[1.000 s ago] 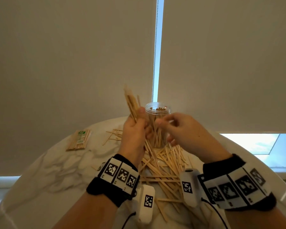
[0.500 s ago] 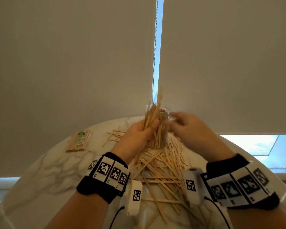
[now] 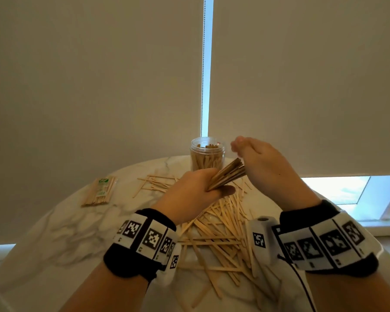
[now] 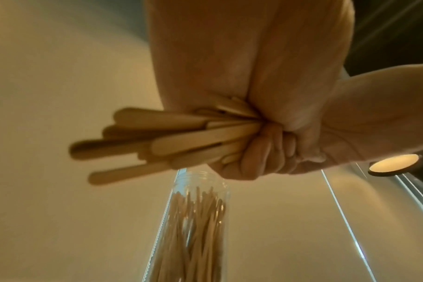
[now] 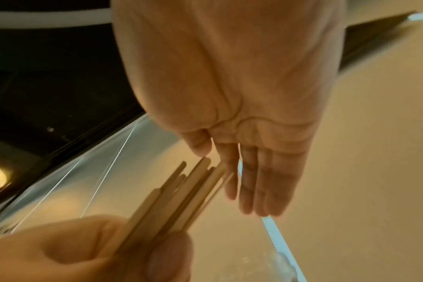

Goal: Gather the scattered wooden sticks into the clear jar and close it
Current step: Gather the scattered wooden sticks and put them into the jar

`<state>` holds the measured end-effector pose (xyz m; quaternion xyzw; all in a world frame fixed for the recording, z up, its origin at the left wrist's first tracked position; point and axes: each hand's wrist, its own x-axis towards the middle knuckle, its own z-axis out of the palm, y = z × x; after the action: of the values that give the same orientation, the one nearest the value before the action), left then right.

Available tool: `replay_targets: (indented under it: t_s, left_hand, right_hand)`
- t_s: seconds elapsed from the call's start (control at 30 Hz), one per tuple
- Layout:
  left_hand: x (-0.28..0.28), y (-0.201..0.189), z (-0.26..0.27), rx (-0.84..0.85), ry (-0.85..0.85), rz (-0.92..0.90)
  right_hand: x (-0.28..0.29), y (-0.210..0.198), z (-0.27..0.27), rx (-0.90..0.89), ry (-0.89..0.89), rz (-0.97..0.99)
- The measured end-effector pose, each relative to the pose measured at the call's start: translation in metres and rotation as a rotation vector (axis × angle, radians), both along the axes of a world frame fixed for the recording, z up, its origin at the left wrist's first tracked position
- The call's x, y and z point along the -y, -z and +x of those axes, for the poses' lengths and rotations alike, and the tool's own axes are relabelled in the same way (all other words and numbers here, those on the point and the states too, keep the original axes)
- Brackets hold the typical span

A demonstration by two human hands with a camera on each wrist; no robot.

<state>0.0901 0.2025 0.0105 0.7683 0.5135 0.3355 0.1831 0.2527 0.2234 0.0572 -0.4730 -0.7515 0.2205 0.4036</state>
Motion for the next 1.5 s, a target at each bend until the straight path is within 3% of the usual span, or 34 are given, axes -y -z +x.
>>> replay_targets:
  t_s: [0.1,0.17,0.23,0.3,0.33,0.47,0.53,0.6,0.67,0.77,0.8,0.9,1.0,1.1,1.17,1.23,1.33,1.4,1.5]
  left_hand:
    - [-0.001,0.003,0.01,-0.076,-0.016,0.055]
    - [-0.003,0.004,0.013,-0.034,-0.02,0.074]
    - [-0.004,0.002,0.008,0.118,-0.037,0.068]
    - [-0.004,-0.005,-0.001,0.385,-0.1,0.1]
    - [-0.002,-0.01,-0.005,0.554,-0.12,0.141]
    - [0.009,-0.038,-0.012,1.17,-0.061,0.354]
    - [0.013,-0.049,-0.006,1.377,0.006,0.39]
    - [0.013,-0.047,0.007,1.435,0.041,0.363]
    - [0.013,-0.035,0.027,1.367,0.049,0.282]
    - [0.015,-0.026,0.039,1.307,0.07,0.236]
    - [0.016,-0.029,0.037,1.33,0.08,0.25]
    - [0.018,-0.038,0.03,1.402,0.092,0.278]
    - [0.019,-0.034,0.044,1.375,0.084,0.214]
    - [0.014,-0.031,0.042,1.307,0.003,0.227]
    - [0.012,-0.031,0.027,1.224,-0.011,0.205]
    - [0.008,-0.026,0.013,1.044,-0.015,0.129]
    - [0.003,-0.008,0.009,0.599,-0.059,-0.009]
    - [-0.003,0.003,0.014,0.309,-0.05,-0.035]
    - [-0.007,0.01,0.025,0.118,-0.07,-0.065]
  right_hand:
    - [0.005,0.006,-0.009,0.082,-0.127,-0.068]
    - [0.006,0.009,-0.014,0.033,-0.146,-0.076]
    - [0.004,0.007,-0.015,-0.127,-0.139,-0.076]
    - [0.0,0.006,-0.011,-0.198,-0.106,-0.041]
    - [-0.001,0.007,-0.008,-0.104,-0.097,-0.025]
    - [0.002,0.028,-0.019,0.631,-0.175,-0.14]
    - [0.007,0.039,-0.037,0.779,-0.204,-0.209]
    - [0.018,0.038,-0.047,0.753,-0.206,-0.203]
    - [0.022,0.036,-0.047,0.655,-0.243,-0.153]
    - [0.022,0.036,-0.044,0.91,-0.241,-0.183]
    - [0.017,0.037,-0.041,0.919,-0.22,-0.224]
    - [0.008,0.037,-0.034,0.757,-0.14,-0.165]
    - [0.015,0.034,-0.033,0.599,-0.195,0.014]
    - [0.009,0.04,-0.035,0.696,-0.197,-0.105]
    - [-0.004,0.044,-0.03,0.757,-0.069,-0.171]
    - [-0.013,0.036,-0.018,0.587,0.036,-0.164]
    - [-0.014,0.015,-0.004,-0.096,0.017,-0.097]
    - [-0.011,0.005,-0.003,-0.467,-0.104,-0.176]
    - [-0.011,0.016,-0.009,-0.563,-0.214,-0.229]
